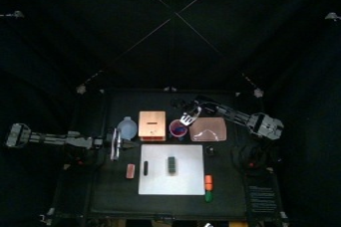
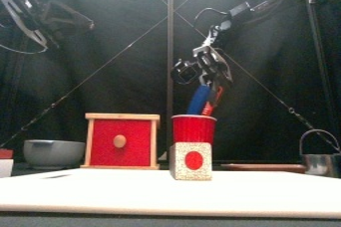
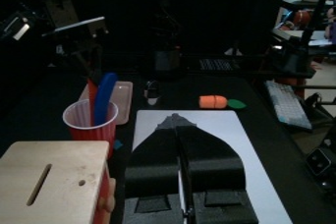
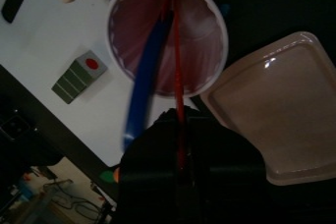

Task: Cut the sushi into 4 pieces with the knife
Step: Grasp knife edge with left hand

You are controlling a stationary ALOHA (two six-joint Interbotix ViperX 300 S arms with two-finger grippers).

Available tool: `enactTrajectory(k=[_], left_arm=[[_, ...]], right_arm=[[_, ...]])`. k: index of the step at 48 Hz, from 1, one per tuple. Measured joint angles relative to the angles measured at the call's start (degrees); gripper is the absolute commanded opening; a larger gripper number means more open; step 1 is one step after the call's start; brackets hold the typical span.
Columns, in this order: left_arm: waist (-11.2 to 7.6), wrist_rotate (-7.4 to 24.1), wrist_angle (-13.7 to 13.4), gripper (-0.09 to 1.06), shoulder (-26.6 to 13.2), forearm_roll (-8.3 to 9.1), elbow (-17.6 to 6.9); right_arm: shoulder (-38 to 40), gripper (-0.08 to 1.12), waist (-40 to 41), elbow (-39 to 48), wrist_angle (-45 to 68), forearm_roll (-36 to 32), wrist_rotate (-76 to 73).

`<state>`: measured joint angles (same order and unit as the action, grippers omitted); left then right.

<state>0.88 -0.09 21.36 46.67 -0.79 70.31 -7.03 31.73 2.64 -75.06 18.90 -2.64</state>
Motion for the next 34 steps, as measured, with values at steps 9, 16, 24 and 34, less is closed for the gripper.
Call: enactTrajectory(k=[9,16,24,34], left_arm=[[0.0,0.0,0.0,0.02,0.0,-0.09,0.18],[0.0,0.0,0.0,0.03,0.09,-0.09,0.18],[0.18,0.0,0.53,0.11,0.0,-0.09,0.18],[0.44,0.0,4.13,0.27,0.0,-0.09,0.62]], right_arm=[[1.23,0.13,0.0,-4.66,-2.64,-1.05,-0.09],[5.1,0.13,-0.18,-6.24,-2.81,-3.87,0.09],[12.04,0.13,-2.29,-6.24,-1.93,-6.33,0.0],[21.01,0.13,-11.6,0.0,7.38,-10.55,0.18]])
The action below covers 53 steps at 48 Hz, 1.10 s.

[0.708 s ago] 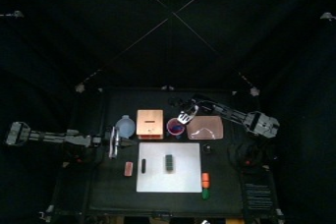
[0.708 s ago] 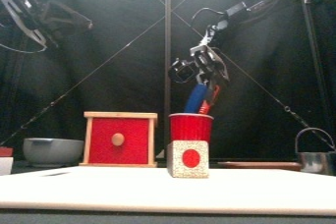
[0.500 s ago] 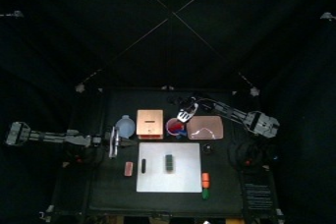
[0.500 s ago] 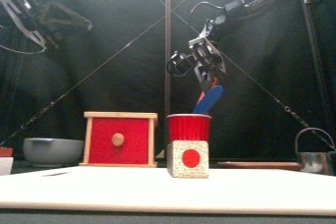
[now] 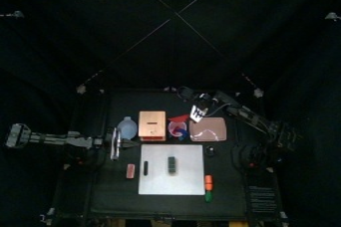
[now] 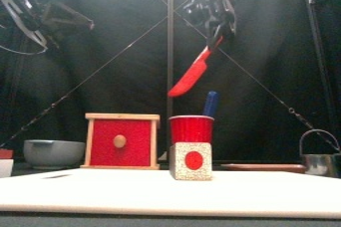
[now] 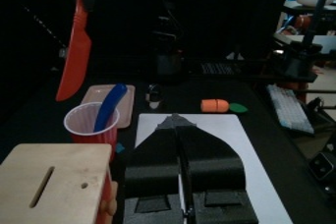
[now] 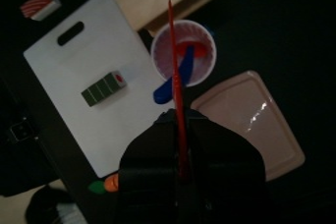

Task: Cut the sushi into 4 pieces with the knife
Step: Grasp knife edge with left hand

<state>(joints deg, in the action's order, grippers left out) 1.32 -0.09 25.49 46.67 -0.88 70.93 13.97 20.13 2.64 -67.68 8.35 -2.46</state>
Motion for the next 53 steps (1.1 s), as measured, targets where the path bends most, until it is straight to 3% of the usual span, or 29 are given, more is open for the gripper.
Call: enactTrajectory(k=[9,16,22,29,32,37,43,53], left_arm=[[-0.18,-0.09,1.14,0.41,0.0,0.0,0.53],[-0.35,-0.26,1.32,0.55,0.0,-0.09,0.53],[-0.44,-0.26,0.88,0.69,-0.7,-1.49,0.62],[-0.44,-0.09,-2.9,0.83,-4.22,-5.27,-0.79],[-0.53,0.09,-5.8,0.87,-6.68,-5.62,-2.72],[-0.7,0.44,-9.58,0.88,-11.6,-4.83,-6.42],[-0.7,0.53,-10.02,0.87,-16.0,-2.37,-8.53],[-0.79,0.62,-9.84,0.87,-24.08,3.43,-10.55]], right_arm=[[7.47,0.13,-9.58,14.59,16.17,-3.16,0.0],[13.71,0.13,-14.33,28.48,35.33,-3.16,-0.09],[15.91,0.13,-15.47,38.32,50.54,-3.34,0.0],[16.17,0.13,-16.79,46.49,65.39,-4.57,0.09],[15.82,0.13,-17.05,48.25,69.7,-5.45,0.26],[13.89,0.13,-17.58,49.04,72.16,-7.73,0.35],[9.93,0.13,-18.28,49.48,73.13,-10.63,0.18],[5.1,0.13,-18.46,48.6,74.71,-12.3,0.18]])
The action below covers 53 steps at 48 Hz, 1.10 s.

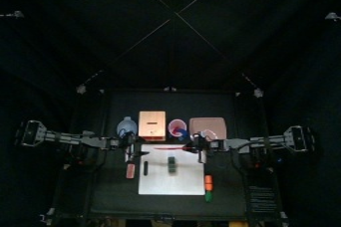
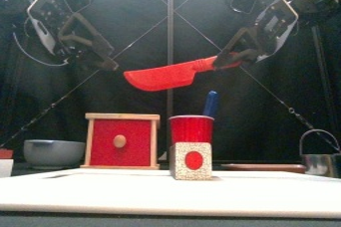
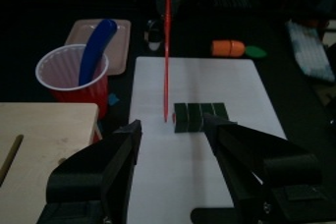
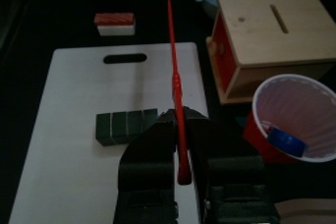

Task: Cut the sushi into 4 pieces with the knife
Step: Grasp knife edge with left hand

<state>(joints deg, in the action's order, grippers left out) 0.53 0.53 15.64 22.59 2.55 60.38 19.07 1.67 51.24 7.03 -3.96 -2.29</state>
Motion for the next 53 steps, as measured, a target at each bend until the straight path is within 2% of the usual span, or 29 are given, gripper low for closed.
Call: enactTrajectory(k=[3,9,16,21,29,38,47,53], left_arm=[[0.0,0.0,0.79,0.87,-2.29,0.88,-0.88],[0.18,0.0,3.69,0.87,-5.63,1.58,-1.67],[0.44,-0.18,8.7,0.86,-7.82,2.46,-1.93],[0.7,-0.18,10.11,0.83,-8.7,2.55,-1.93],[0.79,-0.18,10.55,0.7,-9.67,2.55,-1.93],[1.76,0.09,10.9,0.47,-10.28,2.64,-2.11],[3.25,0.0,12.48,0.27,-10.46,4.83,-1.85],[3.16,-0.18,13.89,0.19,-10.9,4.92,-1.05]], right_arm=[[-0.26,0.13,0.0,-0.53,0.09,-0.26,0.0],[-0.26,0.13,-0.35,-0.79,0.09,-0.35,0.0],[-0.26,0.13,-0.7,-0.79,0.18,-0.44,0.0],[-0.26,0.13,-0.79,-0.79,0.18,-0.35,0.09],[-0.18,0.13,-0.88,-0.79,0.18,-0.35,0.18],[-0.18,0.13,-0.88,-0.79,0.18,-0.44,0.09],[-0.18,0.13,-1.23,-0.79,0.18,0.53,-0.09],[-1.05,0.12,-1.67,-0.79,0.18,2.02,-0.18]])
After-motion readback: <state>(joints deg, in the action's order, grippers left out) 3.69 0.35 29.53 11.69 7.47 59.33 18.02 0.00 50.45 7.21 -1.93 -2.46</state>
